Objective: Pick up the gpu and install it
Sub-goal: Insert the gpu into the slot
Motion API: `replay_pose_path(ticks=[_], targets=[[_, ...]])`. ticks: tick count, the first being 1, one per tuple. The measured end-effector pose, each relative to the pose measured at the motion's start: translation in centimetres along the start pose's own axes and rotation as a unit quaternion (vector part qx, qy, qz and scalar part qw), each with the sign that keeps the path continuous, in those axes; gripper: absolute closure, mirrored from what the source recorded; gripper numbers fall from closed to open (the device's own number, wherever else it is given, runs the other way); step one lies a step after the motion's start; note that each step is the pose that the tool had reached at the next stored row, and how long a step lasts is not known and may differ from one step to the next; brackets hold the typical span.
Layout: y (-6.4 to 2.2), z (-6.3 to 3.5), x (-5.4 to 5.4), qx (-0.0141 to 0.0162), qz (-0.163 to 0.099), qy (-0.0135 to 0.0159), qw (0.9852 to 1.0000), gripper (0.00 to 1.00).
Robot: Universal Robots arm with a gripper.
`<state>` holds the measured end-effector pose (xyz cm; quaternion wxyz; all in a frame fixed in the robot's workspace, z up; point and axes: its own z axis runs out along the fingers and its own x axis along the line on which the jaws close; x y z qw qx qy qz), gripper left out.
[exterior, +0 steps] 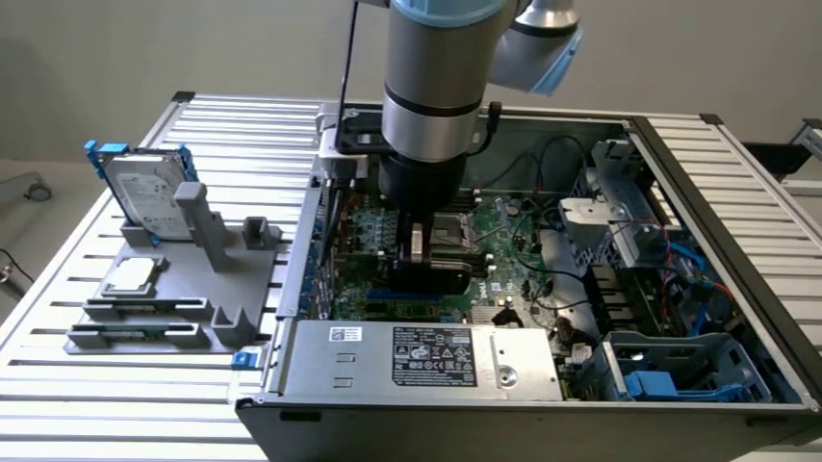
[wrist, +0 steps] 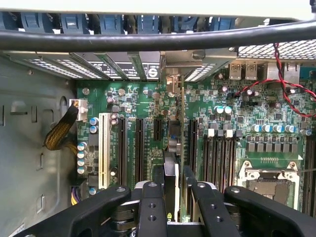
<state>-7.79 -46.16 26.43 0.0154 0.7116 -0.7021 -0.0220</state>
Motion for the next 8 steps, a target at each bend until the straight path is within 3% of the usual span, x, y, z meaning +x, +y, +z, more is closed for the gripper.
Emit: replay_pose_path(ticks=[8], targets=[[0.05, 0.04, -0.01, 0.0001, 0.000, -0.0003, 1.0000, 0.74]])
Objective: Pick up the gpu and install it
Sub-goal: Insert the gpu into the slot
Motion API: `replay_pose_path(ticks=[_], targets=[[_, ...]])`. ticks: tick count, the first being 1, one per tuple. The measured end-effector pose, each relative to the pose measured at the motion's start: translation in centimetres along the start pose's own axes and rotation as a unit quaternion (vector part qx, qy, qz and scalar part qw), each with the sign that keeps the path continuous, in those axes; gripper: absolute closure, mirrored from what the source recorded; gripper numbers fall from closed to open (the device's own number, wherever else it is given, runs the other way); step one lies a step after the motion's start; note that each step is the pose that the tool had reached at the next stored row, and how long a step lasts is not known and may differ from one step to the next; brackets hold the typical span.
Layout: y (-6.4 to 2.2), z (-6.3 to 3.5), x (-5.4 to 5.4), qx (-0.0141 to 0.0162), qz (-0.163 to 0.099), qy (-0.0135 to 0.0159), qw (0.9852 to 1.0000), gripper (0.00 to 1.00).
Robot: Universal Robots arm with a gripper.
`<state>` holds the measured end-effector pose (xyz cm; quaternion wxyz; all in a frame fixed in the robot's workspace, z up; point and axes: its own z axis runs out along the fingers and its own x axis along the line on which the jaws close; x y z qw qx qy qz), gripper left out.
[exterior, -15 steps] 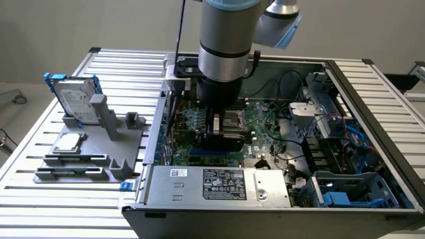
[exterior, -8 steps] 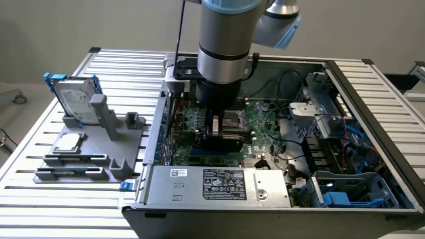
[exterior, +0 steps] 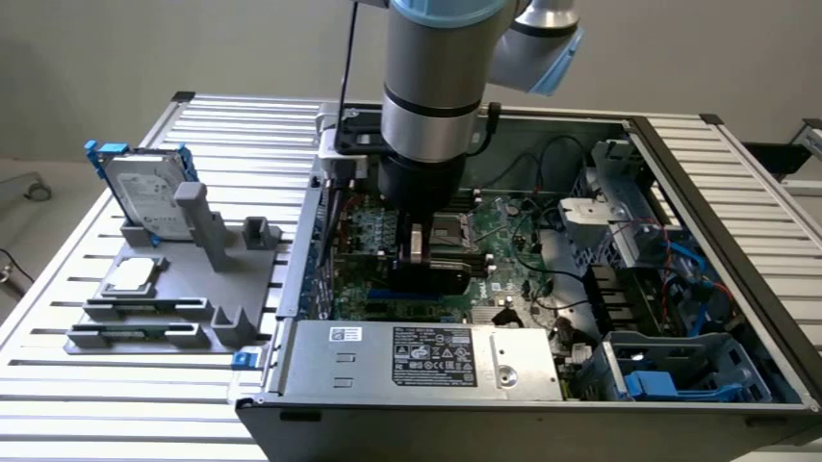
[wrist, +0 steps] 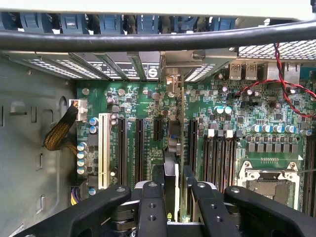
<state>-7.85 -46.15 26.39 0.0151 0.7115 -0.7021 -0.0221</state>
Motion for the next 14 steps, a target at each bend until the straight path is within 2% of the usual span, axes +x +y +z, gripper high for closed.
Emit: replay_pose_path(ticks=[14], targets=[[0.05, 0.31, 0.01, -0.0002, 0.000, 0.0003, 1.0000, 0.74]])
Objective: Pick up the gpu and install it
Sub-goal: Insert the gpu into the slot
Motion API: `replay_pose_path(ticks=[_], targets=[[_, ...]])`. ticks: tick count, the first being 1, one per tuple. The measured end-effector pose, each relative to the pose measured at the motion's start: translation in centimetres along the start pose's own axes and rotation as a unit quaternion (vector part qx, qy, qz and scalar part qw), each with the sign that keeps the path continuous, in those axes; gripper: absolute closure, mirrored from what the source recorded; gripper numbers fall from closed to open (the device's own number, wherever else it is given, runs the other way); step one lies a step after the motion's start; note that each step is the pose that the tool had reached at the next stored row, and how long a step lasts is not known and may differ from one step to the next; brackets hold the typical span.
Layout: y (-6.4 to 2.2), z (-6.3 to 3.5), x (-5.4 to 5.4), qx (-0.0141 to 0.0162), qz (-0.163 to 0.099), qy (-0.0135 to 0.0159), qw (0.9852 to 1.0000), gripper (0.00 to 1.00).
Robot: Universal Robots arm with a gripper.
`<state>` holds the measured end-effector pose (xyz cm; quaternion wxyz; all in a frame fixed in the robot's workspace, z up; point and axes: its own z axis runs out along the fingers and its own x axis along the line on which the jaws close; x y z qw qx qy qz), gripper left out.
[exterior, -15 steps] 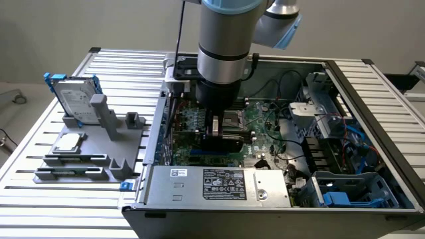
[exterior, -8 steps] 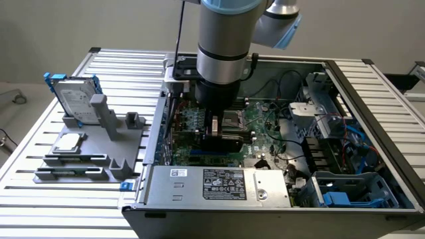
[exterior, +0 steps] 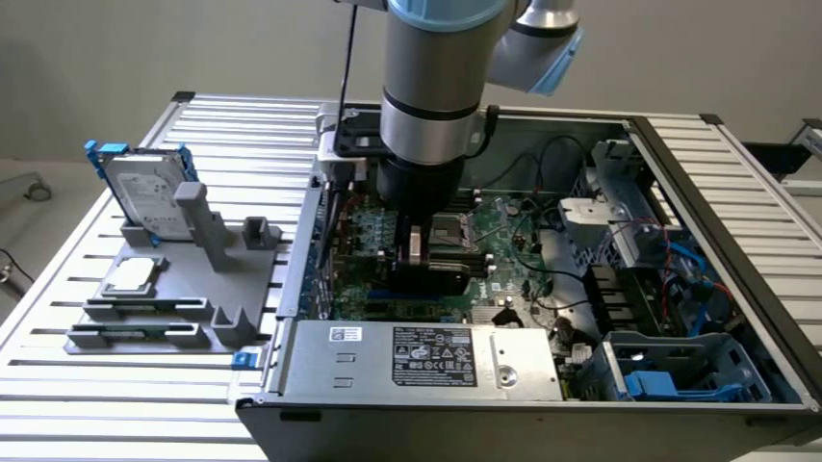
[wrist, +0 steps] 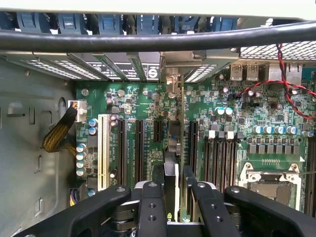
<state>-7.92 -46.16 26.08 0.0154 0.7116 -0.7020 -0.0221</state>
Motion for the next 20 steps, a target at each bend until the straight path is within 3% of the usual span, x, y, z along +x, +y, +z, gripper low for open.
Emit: replay_pose_path(ticks=[20], targets=[[0.25, 0.04, -0.02, -0.0009, 0.000, -0.0005, 1.0000, 0.74]])
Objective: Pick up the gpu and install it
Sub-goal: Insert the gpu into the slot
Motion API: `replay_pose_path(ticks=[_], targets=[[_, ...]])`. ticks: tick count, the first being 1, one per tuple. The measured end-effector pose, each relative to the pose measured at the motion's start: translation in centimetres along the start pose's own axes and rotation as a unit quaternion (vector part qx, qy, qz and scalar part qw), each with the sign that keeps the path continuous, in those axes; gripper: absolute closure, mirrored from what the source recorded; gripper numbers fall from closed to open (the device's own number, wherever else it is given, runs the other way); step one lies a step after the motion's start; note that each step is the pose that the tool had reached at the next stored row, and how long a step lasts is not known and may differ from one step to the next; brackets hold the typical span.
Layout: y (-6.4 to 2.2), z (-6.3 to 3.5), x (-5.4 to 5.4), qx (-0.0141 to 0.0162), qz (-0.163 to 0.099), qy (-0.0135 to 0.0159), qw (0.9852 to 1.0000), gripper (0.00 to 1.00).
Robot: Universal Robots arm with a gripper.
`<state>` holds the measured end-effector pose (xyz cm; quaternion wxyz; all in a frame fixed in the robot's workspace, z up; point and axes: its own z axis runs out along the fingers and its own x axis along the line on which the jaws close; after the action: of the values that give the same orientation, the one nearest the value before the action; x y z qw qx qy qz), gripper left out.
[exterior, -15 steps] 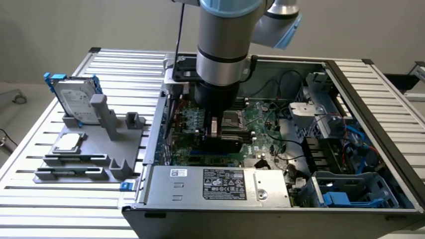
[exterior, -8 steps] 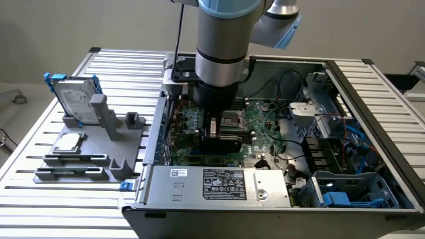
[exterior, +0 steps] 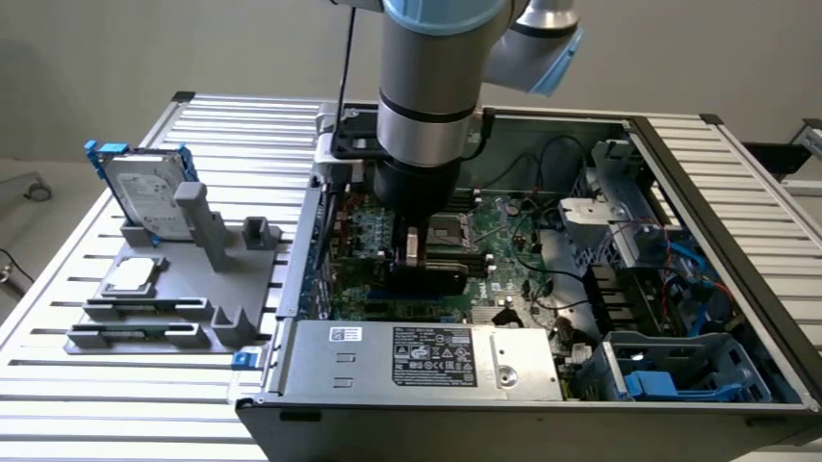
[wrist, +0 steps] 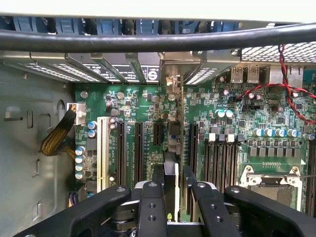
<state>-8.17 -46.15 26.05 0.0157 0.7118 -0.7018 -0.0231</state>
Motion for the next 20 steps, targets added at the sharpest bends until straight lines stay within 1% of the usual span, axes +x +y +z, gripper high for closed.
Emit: replay_pose_path(ticks=[2, 6, 8, 12, 16, 20], targets=[[0.02, -0.24, 0.01, -0.0008, 0.000, 0.0003, 1.0000, 0.74], [0.02, -0.24, 0.01, -0.0010, 0.000, 0.0002, 1.0000, 0.74], [0.01, -0.16, 0.01, -0.0010, 0.000, -0.0003, 1.0000, 0.74], [0.01, 0.04, 0.01, -0.0015, 0.000, -0.0031, 1.0000, 0.74], [0.00, 0.14, 0.01, -0.0030, 0.000, -0.0039, 1.0000, 0.74], [0.00, 0.15, 0.03, -0.0058, 0.000, -0.0041, 1.0000, 0.74]])
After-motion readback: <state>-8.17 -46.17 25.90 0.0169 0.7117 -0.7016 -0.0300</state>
